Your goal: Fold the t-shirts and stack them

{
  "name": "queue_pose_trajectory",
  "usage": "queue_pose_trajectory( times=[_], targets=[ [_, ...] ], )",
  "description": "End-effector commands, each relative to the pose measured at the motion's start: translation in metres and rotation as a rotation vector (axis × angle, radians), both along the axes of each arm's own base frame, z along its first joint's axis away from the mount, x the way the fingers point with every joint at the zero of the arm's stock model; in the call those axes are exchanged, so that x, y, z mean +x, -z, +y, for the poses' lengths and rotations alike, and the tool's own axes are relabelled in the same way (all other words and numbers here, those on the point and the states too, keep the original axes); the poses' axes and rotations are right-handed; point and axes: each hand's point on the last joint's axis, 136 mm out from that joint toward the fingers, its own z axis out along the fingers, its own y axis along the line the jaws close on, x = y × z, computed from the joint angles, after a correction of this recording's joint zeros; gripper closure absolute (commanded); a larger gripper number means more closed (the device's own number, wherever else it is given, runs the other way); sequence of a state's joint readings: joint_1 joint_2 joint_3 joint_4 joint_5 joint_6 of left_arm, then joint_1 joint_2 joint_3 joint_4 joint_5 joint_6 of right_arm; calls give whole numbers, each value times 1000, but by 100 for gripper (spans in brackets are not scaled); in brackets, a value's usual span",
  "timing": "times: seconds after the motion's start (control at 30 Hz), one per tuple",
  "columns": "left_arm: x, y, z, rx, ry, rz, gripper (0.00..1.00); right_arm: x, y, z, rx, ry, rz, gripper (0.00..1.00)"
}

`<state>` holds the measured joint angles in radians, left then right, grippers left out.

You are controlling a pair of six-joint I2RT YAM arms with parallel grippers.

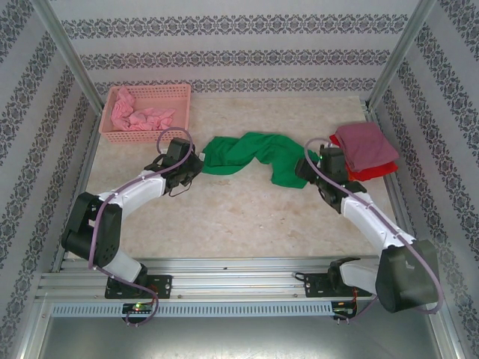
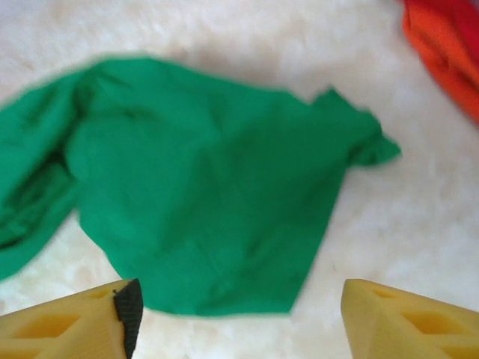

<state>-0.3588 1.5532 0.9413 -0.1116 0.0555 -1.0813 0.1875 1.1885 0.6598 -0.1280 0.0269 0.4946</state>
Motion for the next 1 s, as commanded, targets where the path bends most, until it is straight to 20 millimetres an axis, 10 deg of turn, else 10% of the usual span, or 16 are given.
queue_pose_trajectory(
  times=[0.0,0.5,0.63,0.73,0.97],
  targets=[
    [-1,8,3,11,-4,25,100,-19,33,7,75,22,95,37],
    [1,3,6,22,-12,-11,100,22,92,26,80,-2,233,57],
    [2,2,7,34,-10,-15,100,29,92,25,83,11,225,81],
    [3,0,8,36,-11,-20,100,32,81,22,79,10,200,100],
    [13,-42,21,66,-38,-115,100,38,-3,17,92,-15,15,100]
  ],
)
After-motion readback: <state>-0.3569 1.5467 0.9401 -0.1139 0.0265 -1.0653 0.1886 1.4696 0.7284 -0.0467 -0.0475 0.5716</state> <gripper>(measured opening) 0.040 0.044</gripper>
